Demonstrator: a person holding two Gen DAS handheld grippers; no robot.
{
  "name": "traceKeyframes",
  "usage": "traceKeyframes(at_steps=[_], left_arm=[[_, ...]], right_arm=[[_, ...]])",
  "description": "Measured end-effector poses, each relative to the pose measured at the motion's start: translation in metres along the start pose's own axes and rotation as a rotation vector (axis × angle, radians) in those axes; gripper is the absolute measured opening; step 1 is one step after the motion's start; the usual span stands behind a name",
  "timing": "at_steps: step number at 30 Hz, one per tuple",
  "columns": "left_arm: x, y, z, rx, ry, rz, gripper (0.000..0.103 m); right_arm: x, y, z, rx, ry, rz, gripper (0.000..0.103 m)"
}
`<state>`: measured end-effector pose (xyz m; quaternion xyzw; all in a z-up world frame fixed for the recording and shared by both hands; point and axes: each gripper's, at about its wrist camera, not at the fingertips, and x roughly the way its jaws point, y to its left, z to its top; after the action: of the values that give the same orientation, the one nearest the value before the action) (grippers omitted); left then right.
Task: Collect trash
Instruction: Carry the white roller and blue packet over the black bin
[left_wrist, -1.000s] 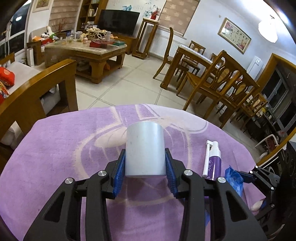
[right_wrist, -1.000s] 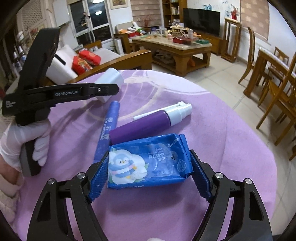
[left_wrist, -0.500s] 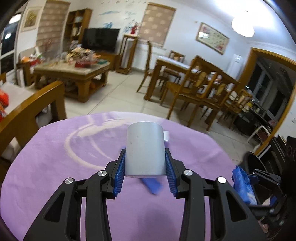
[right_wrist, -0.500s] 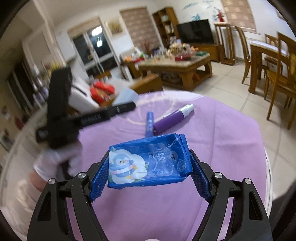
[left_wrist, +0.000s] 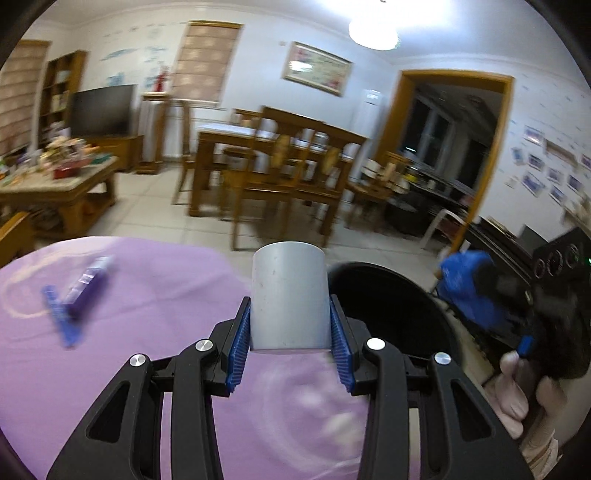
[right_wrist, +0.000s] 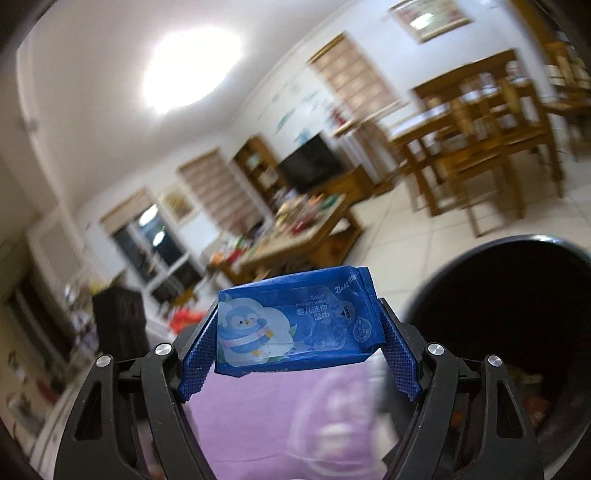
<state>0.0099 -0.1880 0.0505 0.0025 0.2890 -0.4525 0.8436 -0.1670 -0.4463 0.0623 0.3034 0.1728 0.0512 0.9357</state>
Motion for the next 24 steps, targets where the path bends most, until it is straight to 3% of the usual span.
traceKeyframes(at_steps=[4, 12, 17, 24], left_arm=[[0.032, -0.046, -0.008, 0.052, 0.021, -0.076, 0.039], [0.090, -0.107, -0.020, 0.116, 0.072, -0.162, 0.039], [0.104, -0.114, -0.025, 0.138, 0.086, -0.170, 0.039], [0.114, -0.120, -0.038, 0.141, 0.107, -0.187, 0.040]], right_arm=[[-0.051, -0.052, 0.013, 0.075, -0.103, -0.076, 0.078], [-0.109, -0.132, 0.016, 0.189, -0.195, -0.177, 0.078], [-0.118, -0.159, 0.012, 0.220, -0.231, -0.209, 0.078], [-0.100, -0.167, 0.002, 0.228, -0.240, -0.242, 0.078]])
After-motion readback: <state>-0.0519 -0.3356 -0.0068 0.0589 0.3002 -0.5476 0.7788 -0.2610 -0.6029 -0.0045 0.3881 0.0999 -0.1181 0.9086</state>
